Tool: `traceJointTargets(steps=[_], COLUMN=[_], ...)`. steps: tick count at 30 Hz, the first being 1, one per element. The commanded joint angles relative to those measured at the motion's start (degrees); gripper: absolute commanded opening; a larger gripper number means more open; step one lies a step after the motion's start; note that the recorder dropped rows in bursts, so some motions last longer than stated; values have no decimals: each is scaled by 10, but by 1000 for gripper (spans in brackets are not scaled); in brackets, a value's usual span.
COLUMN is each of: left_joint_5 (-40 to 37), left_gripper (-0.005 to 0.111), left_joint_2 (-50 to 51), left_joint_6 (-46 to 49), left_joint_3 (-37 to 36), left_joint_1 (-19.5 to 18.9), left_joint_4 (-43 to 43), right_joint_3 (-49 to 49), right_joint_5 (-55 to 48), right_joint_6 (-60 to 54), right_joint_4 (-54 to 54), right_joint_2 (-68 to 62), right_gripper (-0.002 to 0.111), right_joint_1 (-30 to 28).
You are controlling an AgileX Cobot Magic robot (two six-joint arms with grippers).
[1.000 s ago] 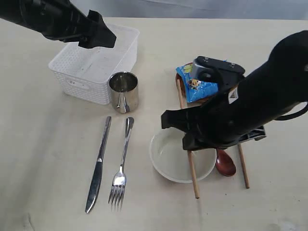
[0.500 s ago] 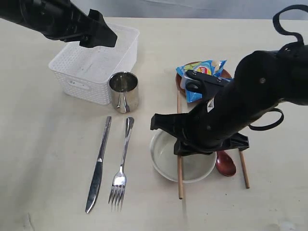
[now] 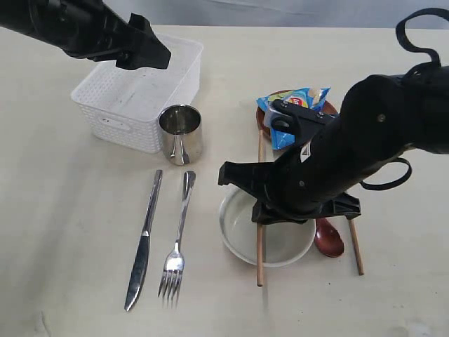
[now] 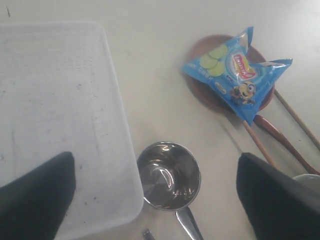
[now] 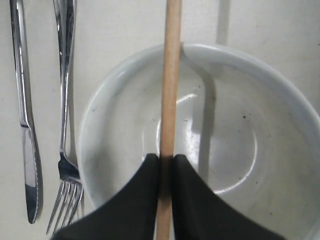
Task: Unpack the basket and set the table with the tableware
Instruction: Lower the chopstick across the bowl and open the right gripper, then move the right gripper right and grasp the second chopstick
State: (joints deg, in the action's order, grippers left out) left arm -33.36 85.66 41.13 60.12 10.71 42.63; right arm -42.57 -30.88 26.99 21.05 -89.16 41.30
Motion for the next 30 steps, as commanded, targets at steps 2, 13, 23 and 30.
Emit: traceJointTargets(steps=[2,13,23,30], left_joint_5=[-4,-6,-6,-3], left_gripper=[81,81,81,81], left_joint_2=[-3,-3,-3,-3], left_joint_6=[0,0,0,1], left_joint_3=[-2,-2,-2,-2], left_joint_1=[-1,-1,-1,-1], left_joint_4=[4,4,4,4], right_joint_3=[0,0,0,8], right_joint_5=[1,6,-102,-101], right_joint_6=[0,1,24,-6], right_joint_4=[-12,-73,-225,-237], right_joint_2=[-1,35,141,79], right_gripper=[36,49,49,49], right_joint_1=[3,1,-158,-245])
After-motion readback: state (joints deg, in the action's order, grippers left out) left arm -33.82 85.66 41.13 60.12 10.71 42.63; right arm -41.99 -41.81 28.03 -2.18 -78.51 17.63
